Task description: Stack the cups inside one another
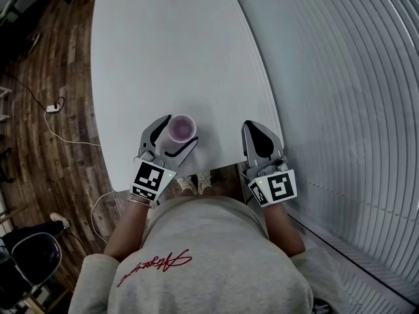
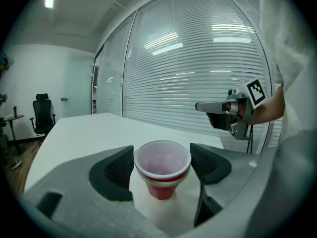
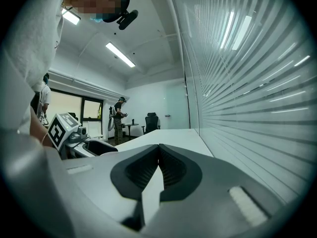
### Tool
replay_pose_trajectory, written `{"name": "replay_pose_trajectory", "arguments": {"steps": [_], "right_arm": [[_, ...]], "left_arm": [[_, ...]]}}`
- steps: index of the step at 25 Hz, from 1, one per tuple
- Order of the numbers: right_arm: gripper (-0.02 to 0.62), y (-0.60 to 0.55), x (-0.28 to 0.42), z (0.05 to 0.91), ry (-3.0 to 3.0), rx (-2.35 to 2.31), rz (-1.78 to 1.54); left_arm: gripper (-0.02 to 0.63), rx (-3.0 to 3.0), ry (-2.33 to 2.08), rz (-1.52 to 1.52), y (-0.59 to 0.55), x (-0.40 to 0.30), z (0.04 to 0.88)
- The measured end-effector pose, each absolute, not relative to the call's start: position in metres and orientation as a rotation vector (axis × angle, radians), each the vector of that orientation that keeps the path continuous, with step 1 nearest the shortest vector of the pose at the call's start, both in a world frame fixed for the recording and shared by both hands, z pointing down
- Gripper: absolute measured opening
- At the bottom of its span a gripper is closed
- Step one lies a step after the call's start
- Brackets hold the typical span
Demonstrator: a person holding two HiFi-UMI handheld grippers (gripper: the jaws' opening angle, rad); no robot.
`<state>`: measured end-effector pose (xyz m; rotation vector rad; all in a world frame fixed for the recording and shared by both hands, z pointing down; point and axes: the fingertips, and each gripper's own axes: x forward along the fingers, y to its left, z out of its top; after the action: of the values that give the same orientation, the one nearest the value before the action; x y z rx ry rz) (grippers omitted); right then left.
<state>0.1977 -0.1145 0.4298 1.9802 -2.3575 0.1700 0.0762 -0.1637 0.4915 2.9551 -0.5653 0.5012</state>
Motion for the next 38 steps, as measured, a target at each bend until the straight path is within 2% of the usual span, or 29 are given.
{"name": "replay_pose_trajectory", "arguments": {"steps": [7,13,24,38], "right_arm": [[-0.014,-0.117,0.197,0.432,-2.364,1.966,0.173],[-0.014,-0.118,0.2,0.433,-2.374,1.959,0.171],[-0.014,-0.125,0.194,0.43,-2.414,1.94,0.196],[-0.014,-0.139,0.181,0.425,-2.469,1.875,0.172]], "left_arm": [[0.362,2.965,-0.599,0.506,-0.166,0.075,0.493],[0.402,2.978,-0.595,0.49,-0.162,0.078,0.491],[0.403,3.01,-0.634,0.384,-0.163,0.069,0.464],[0.334,3.006,-0.749,0.19,-0.169,0.05,0.426]]}}
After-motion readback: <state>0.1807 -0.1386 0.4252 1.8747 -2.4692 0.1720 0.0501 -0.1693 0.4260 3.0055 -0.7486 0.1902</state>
